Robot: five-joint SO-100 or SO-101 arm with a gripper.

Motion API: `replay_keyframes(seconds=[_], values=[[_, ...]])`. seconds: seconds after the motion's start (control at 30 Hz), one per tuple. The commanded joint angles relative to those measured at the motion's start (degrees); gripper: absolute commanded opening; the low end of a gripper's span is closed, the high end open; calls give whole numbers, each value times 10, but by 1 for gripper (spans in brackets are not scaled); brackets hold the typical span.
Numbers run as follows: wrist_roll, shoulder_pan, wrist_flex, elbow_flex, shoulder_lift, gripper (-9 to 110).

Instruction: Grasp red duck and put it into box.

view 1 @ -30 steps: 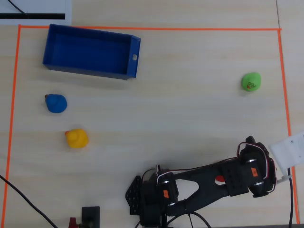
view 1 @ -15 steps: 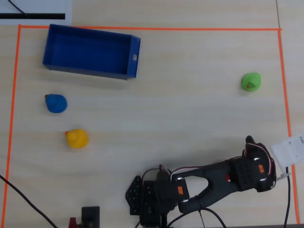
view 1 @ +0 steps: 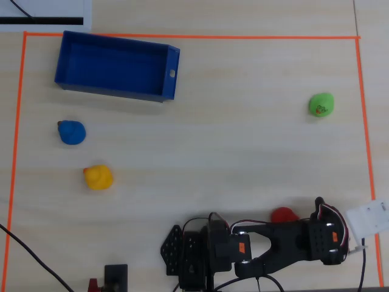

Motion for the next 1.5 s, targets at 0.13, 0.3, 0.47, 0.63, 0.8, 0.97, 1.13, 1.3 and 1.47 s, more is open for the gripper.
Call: replay_keyframes(seconds=[0.13,0.3,0.47,0.63,0.8,0.97,1.13,1.3,1.47], values=[[-25,25,-24,66,36,41],[-25,32,5,111,91,40],[-27,41,11,170,145,40],[-38,51,53,186,185,40],[-34,43,63,206,198,40],[-3,17,78,198,202,40],[27,-9,90,185,201,40],[51,-31,89,169,193,40],[58,-41,77,157,180,41]])
